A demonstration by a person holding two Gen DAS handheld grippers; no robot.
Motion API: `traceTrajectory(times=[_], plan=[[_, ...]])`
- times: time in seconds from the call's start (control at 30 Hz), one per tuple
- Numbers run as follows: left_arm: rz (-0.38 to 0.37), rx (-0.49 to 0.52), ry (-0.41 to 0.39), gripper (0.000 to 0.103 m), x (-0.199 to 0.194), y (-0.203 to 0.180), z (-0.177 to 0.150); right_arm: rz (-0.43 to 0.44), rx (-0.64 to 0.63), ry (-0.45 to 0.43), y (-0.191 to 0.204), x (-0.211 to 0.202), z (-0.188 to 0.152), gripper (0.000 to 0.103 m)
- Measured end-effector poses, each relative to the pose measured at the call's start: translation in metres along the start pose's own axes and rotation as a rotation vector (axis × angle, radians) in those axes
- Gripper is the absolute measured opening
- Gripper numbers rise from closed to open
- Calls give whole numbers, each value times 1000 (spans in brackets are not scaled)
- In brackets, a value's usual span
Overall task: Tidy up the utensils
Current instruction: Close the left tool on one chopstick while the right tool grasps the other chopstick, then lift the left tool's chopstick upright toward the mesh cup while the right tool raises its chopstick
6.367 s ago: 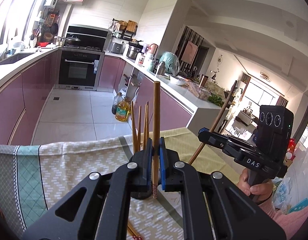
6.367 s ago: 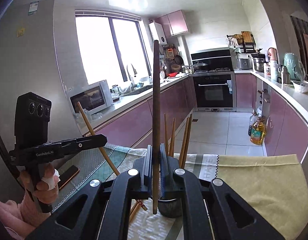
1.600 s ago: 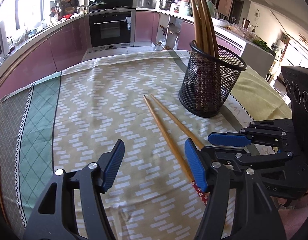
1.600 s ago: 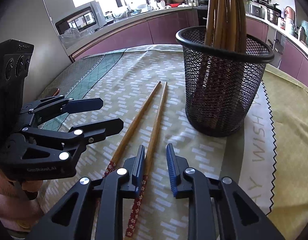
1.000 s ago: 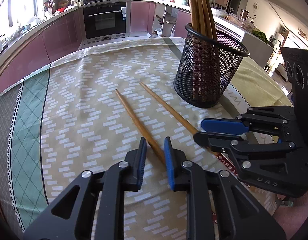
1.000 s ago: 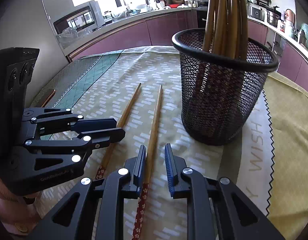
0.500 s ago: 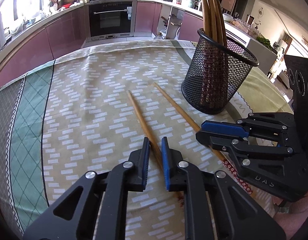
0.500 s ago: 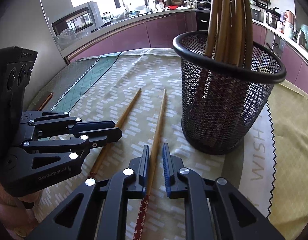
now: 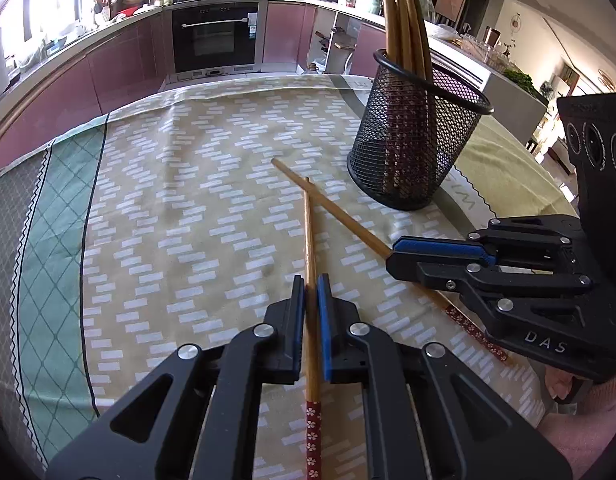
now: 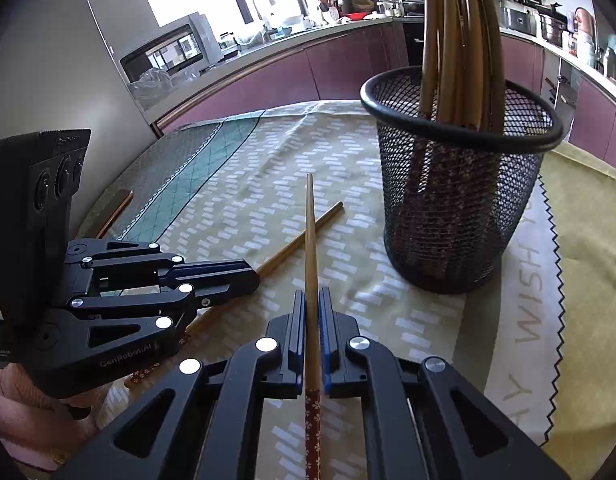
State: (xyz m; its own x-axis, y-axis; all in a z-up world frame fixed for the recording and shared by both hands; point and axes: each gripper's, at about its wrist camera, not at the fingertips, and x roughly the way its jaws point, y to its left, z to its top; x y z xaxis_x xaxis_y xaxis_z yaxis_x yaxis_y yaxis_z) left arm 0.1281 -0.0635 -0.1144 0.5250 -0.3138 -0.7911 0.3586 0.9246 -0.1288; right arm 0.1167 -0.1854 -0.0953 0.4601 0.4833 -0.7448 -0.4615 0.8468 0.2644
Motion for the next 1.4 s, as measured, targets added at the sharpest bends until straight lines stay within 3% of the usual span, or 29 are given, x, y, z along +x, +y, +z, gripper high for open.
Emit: traceTrajectory(times=[0.3, 0.7, 1.4], plan=[[28, 30, 6, 12, 6, -3, 5, -35, -25, 19, 7, 12, 6, 7], [25, 4, -4, 8, 3, -3, 8, -14, -4, -16, 3, 0, 4, 6], [-85, -4, -106, 8, -43, -10, 18, 63, 7, -146, 2, -54, 3, 6]])
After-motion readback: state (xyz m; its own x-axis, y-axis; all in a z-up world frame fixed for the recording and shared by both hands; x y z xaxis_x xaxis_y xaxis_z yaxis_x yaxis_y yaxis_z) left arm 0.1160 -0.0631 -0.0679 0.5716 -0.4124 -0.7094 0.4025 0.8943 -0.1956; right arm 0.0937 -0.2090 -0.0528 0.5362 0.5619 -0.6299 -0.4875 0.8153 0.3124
